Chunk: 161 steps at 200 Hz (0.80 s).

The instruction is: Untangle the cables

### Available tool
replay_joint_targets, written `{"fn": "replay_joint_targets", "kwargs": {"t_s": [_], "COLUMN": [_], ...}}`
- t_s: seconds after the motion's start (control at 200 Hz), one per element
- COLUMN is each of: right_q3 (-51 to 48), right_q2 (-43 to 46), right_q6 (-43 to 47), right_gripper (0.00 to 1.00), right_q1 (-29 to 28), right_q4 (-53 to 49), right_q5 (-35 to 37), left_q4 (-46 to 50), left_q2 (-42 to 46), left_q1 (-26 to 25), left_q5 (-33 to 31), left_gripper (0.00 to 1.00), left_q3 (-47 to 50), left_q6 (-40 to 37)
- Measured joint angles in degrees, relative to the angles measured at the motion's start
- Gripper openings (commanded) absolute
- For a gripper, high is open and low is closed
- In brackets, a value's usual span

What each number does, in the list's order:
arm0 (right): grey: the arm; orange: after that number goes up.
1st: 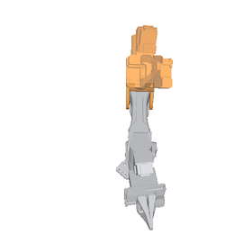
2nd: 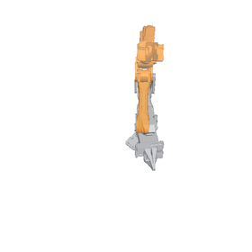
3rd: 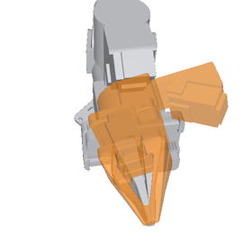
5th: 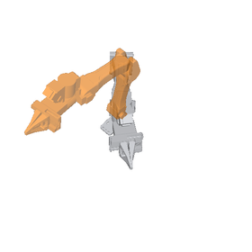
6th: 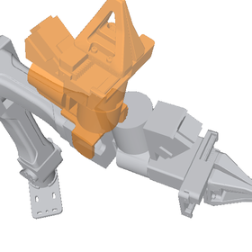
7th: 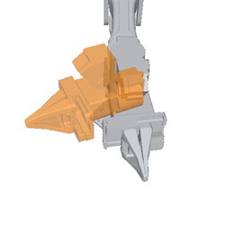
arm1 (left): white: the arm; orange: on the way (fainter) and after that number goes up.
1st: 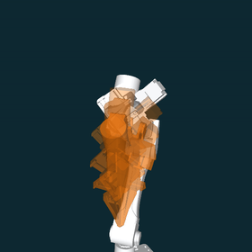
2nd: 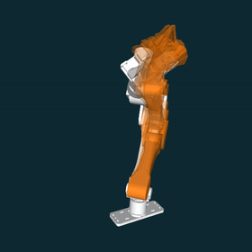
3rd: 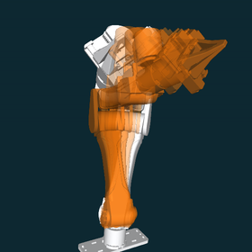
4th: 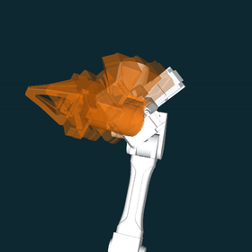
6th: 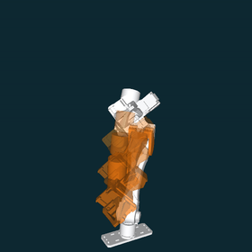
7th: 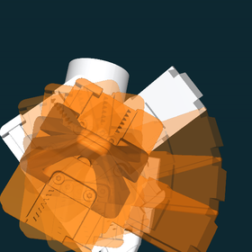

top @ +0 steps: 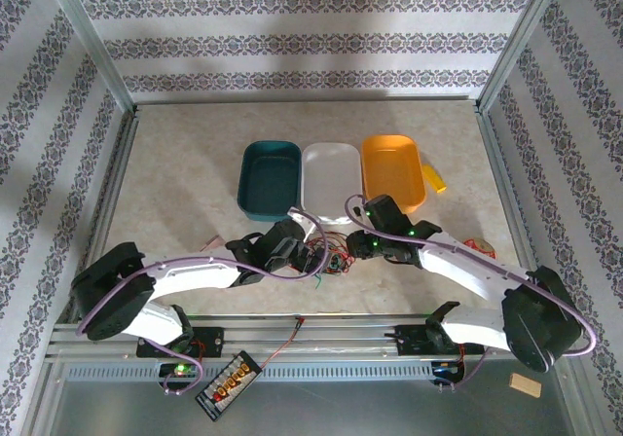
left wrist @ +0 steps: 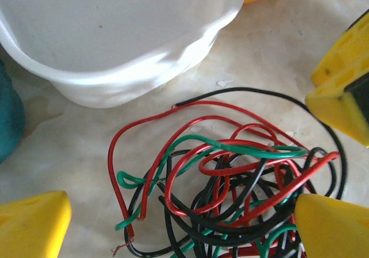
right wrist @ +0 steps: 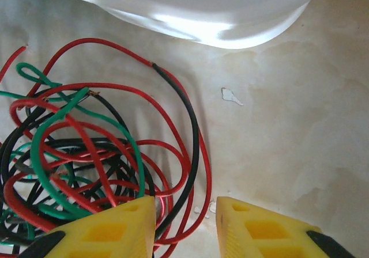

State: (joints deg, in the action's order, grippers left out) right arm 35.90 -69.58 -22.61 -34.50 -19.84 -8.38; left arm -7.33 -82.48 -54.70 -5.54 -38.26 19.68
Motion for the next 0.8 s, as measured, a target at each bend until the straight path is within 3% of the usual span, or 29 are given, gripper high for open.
{"fn": "replay_joint_targets", "kwargs": {"t_s": [0.32,0.465,0.64,0.805], "right_q3": [0.0,0.0,0.09,3.69], "right_q2": [-5.01,-6.34,-3.85,4.22], "right_q6": [-0.92,-1.55,-1.68,-1.33], "right_gripper": [0.28,0.0,0.0,0.0], "right_q1": [0.39,0.42,1.03,1.68], "right_q4": [2.08,2.03,1.42,-2.08], "right_q5": [-6.21,-7.65,-6.84,-1.22], "left_q4": [-1.2,-2.05,-3.41,-5.75], "left_q2": [-4.46,-5.7,-7.34,-10.91], "left_q1": [0.0,0.0,0.0,0.0], "left_q5": [0.68,0.83,0.48,-0.94], "left_gripper": [0.99,0.98,0.93,0.92], "left_q3": [-0.55,-0.55,-0.55,-0.66], "left_q6": [-0.17,-0.17,-0.15,0.22]}}
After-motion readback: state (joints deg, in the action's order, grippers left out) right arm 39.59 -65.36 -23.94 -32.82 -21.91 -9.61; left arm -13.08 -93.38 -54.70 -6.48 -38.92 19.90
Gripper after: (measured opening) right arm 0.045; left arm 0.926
